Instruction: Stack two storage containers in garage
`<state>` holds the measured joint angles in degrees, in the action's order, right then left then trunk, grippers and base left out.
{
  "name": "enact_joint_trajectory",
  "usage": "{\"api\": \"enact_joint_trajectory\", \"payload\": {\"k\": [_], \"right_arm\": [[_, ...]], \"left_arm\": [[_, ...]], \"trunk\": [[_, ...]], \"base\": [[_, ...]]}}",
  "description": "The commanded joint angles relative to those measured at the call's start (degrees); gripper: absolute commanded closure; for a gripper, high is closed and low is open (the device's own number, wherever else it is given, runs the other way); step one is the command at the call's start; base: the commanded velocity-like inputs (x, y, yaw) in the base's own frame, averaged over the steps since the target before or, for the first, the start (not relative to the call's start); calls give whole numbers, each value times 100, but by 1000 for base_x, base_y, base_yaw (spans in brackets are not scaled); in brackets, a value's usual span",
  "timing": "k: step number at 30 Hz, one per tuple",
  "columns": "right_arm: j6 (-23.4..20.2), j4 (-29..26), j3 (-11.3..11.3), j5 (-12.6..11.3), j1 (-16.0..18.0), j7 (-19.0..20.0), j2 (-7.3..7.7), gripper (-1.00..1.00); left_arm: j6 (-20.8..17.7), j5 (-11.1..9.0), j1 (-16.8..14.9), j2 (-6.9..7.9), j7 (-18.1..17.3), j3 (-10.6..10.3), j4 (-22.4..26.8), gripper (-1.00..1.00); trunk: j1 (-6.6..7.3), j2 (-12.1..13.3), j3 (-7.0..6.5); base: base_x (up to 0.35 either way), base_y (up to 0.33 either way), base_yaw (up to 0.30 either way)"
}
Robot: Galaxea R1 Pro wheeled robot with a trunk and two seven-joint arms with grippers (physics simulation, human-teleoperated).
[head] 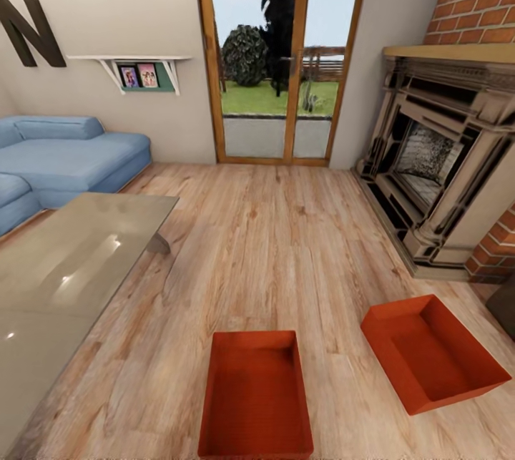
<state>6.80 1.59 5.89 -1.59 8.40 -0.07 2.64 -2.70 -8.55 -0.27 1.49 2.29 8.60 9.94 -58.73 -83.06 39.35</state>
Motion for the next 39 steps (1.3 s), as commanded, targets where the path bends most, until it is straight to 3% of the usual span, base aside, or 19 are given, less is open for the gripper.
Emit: {"api": "enact_joint_trajectory", "payload": {"k": [1,39], "right_arm": [[32,17,44,-17,7,-1,0,-100],[67,17,44,-17,9,15,9,-100]], "left_arm": [[-28,-58,0,-3,10,0,12,-100],[-28,-62,0,-2,9,2,12,-100]], "trunk": [[0,-2,14],[0,-2,370]], "base": [[0,0,0],[0,0,0]]}}
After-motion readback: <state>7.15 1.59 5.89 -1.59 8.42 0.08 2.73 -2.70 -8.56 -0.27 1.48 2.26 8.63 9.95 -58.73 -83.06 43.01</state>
